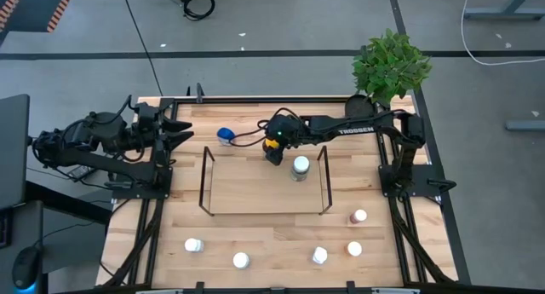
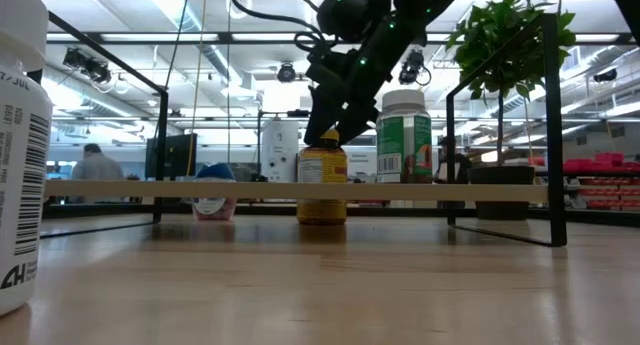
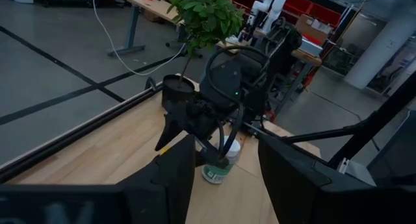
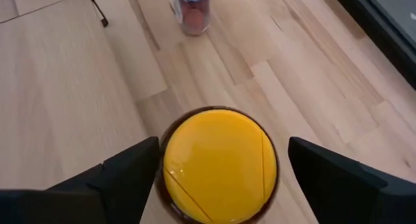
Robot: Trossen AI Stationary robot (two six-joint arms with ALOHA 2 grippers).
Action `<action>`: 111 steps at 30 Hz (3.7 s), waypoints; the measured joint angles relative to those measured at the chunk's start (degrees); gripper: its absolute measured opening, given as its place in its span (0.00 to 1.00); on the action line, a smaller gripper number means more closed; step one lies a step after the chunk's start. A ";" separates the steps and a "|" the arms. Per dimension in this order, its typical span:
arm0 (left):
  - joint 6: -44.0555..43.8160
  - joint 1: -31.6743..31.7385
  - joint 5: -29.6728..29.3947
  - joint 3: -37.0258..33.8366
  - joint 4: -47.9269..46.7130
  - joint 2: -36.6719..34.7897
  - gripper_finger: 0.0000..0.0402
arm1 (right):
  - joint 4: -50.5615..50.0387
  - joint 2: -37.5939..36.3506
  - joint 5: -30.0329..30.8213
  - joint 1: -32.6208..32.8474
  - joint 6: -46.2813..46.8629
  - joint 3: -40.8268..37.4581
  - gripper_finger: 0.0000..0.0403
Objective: Pick and place medicine bottles onto shelf by color
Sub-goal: Put the yellow medicine bottle on the shelf, then put the blue medicine bottle on the shelf
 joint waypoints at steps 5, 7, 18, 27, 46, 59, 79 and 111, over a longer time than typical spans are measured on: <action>-0.81 0.00 0.02 0.00 -0.26 -0.02 0.44 | -0.53 0.00 0.21 0.07 0.07 0.01 0.71; -0.81 0.00 0.02 0.00 -0.22 -0.02 0.44 | -0.29 -0.05 0.26 0.07 0.15 0.03 0.62; -0.79 0.00 0.02 0.00 -0.24 -0.02 0.44 | -5.01 0.04 0.69 0.00 -2.76 5.78 0.55; -0.77 0.00 0.02 0.00 -0.20 -0.02 0.44 | -21.67 -0.04 0.23 3.35 5.16 25.92 0.55; -0.35 0.01 1.97 0.00 -0.25 -0.02 0.44 | -37.42 -0.11 10.66 26.20 37.32 27.70 0.56; 4.26 0.01 2.40 0.00 -0.50 -0.02 0.45 | -46.66 -0.11 21.52 34.93 65.40 18.39 0.57; 3.30 0.02 6.64 0.00 -0.55 0.00 0.45 | -48.70 -0.03 24.32 36.54 72.15 14.77 0.69; 8.25 8.38 18.49 8.05 -13.57 18.37 0.56 | -47.12 -0.09 26.21 34.56 53.75 40.60 0.78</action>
